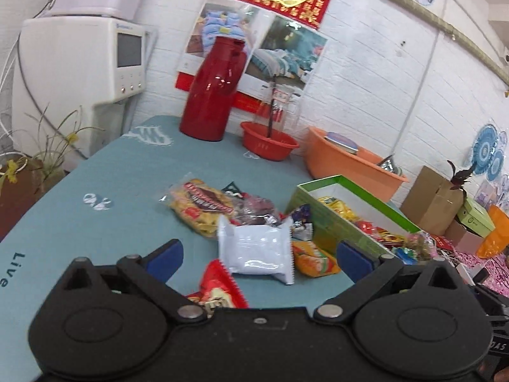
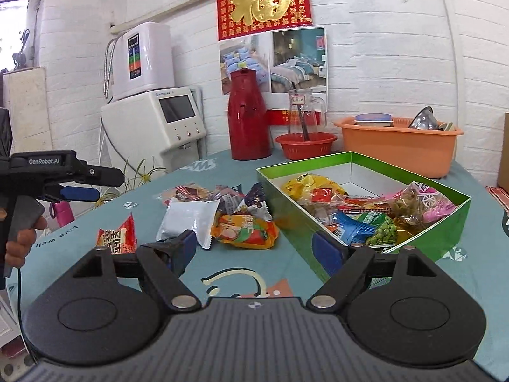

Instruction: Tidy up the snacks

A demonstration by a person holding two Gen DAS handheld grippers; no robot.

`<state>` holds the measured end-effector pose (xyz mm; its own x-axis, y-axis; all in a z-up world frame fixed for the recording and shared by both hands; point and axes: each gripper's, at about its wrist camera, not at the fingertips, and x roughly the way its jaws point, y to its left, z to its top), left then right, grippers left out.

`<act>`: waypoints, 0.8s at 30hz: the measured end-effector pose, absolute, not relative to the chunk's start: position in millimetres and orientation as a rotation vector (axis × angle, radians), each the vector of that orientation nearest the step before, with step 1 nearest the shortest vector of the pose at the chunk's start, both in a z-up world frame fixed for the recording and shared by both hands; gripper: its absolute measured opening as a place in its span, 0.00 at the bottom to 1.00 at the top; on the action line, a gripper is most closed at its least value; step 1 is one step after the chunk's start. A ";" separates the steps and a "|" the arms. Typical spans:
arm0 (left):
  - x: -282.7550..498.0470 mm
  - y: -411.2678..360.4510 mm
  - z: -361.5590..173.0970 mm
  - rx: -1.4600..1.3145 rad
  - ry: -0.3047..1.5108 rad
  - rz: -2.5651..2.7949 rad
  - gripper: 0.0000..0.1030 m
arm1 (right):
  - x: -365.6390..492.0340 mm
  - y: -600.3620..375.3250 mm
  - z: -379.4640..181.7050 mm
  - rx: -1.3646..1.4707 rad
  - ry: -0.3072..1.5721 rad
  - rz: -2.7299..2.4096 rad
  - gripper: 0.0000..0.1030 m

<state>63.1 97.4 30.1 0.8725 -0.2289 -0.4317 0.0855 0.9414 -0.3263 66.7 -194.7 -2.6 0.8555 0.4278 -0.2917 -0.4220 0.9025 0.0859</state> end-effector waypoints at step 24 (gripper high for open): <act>75.9 51.2 -9.7 -0.371 0.640 -0.458 0.82 | 57.4 -180.8 -24.0 -0.002 0.414 0.517 1.00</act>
<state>75.9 51.2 -9.7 0.7095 -0.5139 -0.4823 0.2910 0.8369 -0.4637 57.4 -180.8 -24.0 0.7886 0.4796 -0.3848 -0.4803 0.8712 0.1016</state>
